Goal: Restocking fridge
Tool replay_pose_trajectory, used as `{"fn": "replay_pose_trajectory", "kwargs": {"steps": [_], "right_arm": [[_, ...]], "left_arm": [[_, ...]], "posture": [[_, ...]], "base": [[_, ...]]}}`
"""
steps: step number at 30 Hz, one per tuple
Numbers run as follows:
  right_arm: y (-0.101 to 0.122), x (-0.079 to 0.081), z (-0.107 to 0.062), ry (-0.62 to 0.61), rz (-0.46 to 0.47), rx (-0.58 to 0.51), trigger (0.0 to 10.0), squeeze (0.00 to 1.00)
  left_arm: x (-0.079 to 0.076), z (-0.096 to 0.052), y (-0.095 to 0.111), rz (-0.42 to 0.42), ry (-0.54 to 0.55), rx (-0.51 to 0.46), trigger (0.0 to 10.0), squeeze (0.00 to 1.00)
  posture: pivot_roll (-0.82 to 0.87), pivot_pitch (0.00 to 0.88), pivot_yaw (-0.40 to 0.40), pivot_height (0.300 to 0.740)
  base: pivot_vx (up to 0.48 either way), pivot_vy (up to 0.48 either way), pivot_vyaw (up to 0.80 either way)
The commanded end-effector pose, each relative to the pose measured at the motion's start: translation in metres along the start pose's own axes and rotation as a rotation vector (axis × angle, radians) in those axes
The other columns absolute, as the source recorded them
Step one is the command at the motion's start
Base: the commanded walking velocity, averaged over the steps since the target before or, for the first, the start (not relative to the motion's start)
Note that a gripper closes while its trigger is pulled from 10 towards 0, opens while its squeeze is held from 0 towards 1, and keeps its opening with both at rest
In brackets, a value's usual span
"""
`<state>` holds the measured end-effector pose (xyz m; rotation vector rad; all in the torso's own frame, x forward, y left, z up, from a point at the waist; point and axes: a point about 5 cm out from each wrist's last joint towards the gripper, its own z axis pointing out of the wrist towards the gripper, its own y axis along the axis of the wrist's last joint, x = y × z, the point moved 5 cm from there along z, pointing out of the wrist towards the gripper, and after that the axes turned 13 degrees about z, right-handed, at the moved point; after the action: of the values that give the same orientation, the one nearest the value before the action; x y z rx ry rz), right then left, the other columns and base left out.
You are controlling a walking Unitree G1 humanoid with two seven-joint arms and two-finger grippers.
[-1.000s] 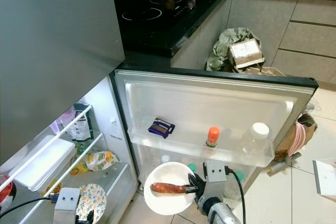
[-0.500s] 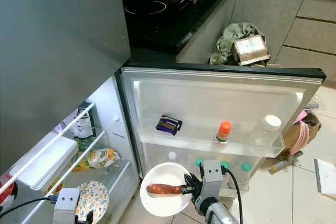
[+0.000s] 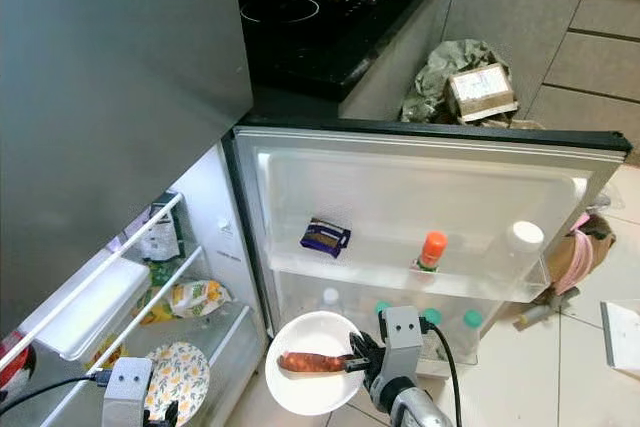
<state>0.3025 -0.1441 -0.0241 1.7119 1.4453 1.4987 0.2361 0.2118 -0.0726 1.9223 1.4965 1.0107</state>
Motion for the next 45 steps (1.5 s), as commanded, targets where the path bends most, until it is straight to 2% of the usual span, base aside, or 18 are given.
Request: {"fn": "replay_pose_trajectory", "kwargs": {"steps": [1, 33, 45], "right_arm": [[-0.0009, 0.0022, -0.0002, 0.004, -0.001, -0.003, 10.0, 0.00], [0.0033, -0.0051, -0.0006, -0.033, -0.008, -0.015, 10.0, 0.00], [0.0026, -0.0053, -0.0003, -0.034, 0.006, -0.012, 10.0, 0.00]], "left_arm": [[0.0022, -0.0032, -0.0098, 0.001, 0.007, 0.032, 10.0, 0.00], [0.0017, -0.0037, -0.0126, 0.006, -0.002, 0.039, 10.0, 0.00], [0.0000, -0.0033, -0.0127, 0.007, -0.012, 0.041, 10.0, 0.00]], "posture": [[-0.10, 0.100, 0.042, 0.717], [-0.10, 0.095, 0.044, 0.717], [-0.10, 0.093, 0.045, 0.717]], "base": [[0.000, 0.000, 0.66], [0.000, 0.000, 0.65], [0.000, 0.000, 0.00]]}}
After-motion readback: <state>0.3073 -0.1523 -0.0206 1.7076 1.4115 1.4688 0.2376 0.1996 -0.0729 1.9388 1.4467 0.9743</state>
